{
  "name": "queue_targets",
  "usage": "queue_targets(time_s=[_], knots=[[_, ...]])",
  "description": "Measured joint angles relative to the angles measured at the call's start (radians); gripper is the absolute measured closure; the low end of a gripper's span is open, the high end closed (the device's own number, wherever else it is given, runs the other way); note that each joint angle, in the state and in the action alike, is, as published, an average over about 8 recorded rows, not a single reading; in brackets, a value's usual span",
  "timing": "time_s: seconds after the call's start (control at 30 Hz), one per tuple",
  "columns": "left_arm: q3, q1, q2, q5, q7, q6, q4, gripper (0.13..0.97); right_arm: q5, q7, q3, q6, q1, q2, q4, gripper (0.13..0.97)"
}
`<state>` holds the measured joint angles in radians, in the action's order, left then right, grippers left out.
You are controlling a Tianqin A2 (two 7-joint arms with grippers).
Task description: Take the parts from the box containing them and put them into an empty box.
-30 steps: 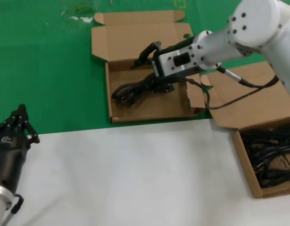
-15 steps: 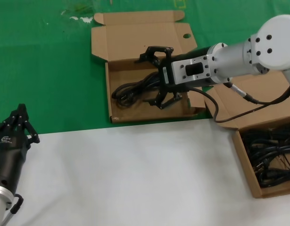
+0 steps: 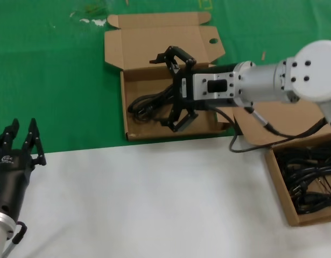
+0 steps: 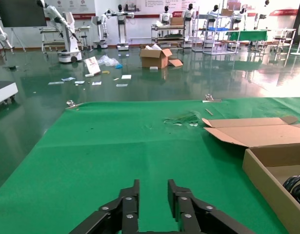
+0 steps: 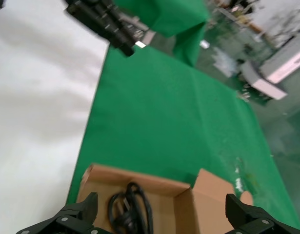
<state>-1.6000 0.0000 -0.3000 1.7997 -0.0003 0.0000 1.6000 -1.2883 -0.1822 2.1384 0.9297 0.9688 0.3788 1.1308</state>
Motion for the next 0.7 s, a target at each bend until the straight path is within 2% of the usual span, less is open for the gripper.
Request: queue_targets(time_s=[0.17,0.33,0.47,0.7], knots=[[0.0,0.0,0.0,0.0,0.0,0.0,0.0,0.833,-0.036,0.013,-0.038,-0.066,-0.069,-0.006,0.033,0.209],[0.0,0.0,0.0,0.0,0.0,0.0,0.0,0.732,-0.074,0.026,-0.078,-0.134,-0.14,-0.011,0.068,0.153],[0.0,0.0,0.0,0.0,0.0,0.0,0.0,0.671,-0.104,0.037,-0.109,-0.188,-0.197,-0.016,0.095,0.144],[0.0,0.0,0.0,0.0,0.0,0.0,0.0,0.482,-0.157,0.056,-0.165,-0.285,-0.297,-0.024,0.144,0.129]])
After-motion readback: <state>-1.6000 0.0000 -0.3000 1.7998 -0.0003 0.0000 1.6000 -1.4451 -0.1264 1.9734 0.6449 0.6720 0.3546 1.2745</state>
